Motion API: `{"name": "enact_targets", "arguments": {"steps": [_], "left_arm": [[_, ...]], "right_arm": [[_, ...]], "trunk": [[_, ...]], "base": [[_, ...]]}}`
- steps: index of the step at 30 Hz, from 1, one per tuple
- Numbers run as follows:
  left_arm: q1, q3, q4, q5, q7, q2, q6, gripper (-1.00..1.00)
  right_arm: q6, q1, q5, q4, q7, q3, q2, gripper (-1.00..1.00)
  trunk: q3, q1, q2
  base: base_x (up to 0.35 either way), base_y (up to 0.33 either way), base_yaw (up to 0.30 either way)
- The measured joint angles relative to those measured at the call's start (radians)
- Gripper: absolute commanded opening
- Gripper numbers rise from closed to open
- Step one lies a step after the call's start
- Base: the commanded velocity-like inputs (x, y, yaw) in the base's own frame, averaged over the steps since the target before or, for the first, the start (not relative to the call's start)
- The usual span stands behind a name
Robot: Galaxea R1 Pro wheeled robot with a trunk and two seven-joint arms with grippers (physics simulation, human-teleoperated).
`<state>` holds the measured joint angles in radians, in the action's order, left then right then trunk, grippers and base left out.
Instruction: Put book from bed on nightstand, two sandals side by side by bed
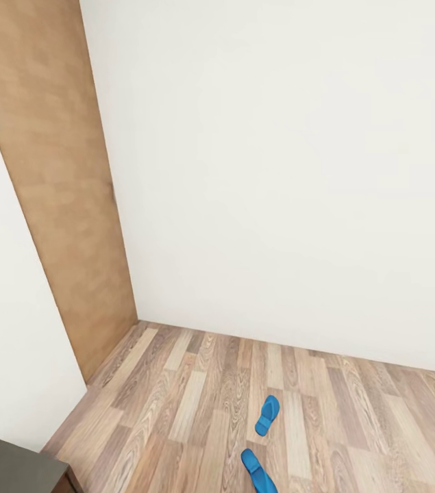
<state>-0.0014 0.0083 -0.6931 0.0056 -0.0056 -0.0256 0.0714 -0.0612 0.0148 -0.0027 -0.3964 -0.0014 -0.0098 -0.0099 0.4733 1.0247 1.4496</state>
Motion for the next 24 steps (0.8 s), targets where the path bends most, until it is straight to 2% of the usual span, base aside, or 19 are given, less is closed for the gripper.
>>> {"name": "enact_targets", "arguments": {"steps": [7,24], "left_arm": [[0.000,0.000,0.000,0.000,0.000,0.000,0.000,1.00],[0.000,0.000,0.000,0.000,0.000,0.000,0.000,1.00]], "right_arm": [[0.000,0.000,0.000,0.000,0.000,0.000,-0.001,1.00],[0.000,0.000,-0.001,0.000,0.000,-0.001,-0.001,1.00]], "trunk": [[0.000,0.000,0.000],[0.000,0.000,0.000]], "base": [[0.121,0.000,0.000],[0.003,0.000,0.000]]}}
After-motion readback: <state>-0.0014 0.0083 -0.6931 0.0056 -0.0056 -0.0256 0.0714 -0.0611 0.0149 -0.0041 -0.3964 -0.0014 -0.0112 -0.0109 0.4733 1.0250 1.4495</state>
